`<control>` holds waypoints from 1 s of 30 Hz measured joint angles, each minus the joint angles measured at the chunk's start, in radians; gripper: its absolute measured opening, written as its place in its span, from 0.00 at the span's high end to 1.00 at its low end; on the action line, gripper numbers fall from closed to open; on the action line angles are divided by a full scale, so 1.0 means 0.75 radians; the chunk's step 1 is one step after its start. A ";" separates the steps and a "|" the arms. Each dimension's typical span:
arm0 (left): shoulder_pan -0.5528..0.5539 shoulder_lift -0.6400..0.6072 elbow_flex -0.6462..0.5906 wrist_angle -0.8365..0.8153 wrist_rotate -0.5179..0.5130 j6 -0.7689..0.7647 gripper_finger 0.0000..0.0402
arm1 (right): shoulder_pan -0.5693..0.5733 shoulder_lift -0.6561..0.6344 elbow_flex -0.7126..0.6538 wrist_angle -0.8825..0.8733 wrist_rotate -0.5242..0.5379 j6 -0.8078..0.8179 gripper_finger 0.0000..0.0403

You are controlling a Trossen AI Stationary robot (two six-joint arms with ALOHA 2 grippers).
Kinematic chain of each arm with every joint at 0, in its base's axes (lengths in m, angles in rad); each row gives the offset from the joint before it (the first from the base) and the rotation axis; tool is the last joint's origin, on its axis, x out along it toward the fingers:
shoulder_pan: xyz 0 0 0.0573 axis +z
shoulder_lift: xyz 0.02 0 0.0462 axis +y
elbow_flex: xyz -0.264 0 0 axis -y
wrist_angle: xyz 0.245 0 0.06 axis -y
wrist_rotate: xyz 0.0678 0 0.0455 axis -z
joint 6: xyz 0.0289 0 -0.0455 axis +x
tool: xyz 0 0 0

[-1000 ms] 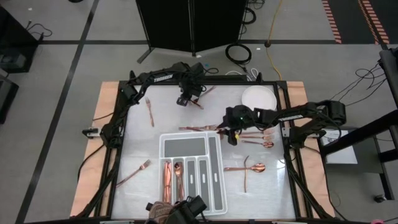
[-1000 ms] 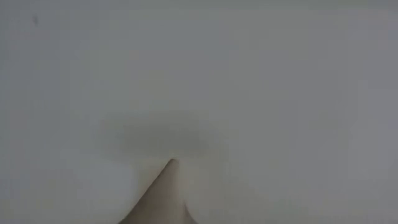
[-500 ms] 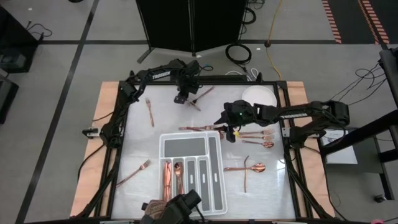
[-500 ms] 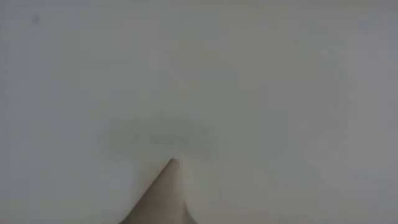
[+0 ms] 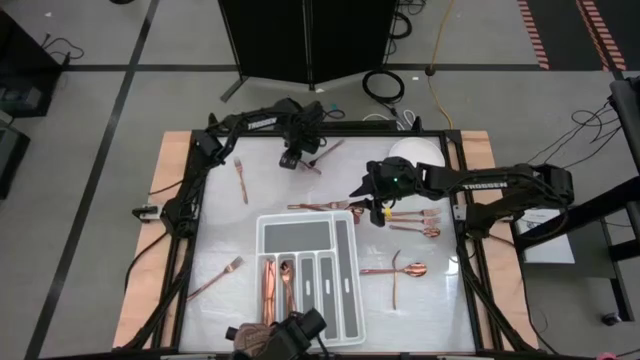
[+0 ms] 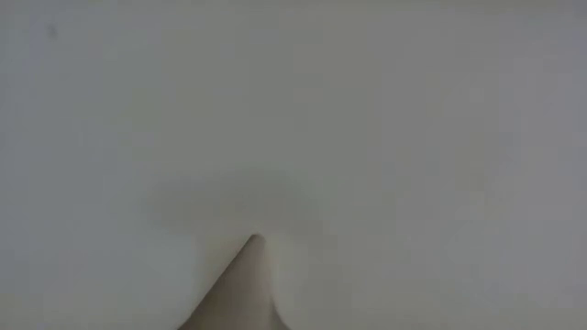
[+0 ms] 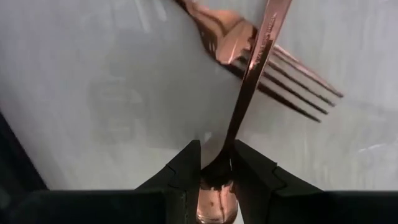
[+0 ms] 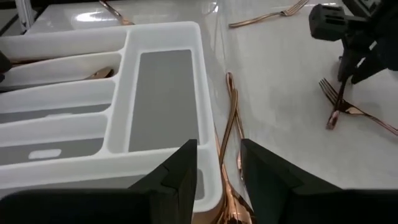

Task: Sort silverware
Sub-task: Put the spoon into the silverware tray

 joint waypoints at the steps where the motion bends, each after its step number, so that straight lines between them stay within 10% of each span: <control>1: -0.003 0.000 0.000 -0.004 -0.022 -0.007 0.79 | 0.000 -0.001 0.000 -0.001 0.000 0.001 0.72; 30: -0.041 -0.063 0.168 -0.221 -0.059 -0.173 0.99 | 0.070 -0.001 -0.001 -0.108 -0.005 0.034 0.72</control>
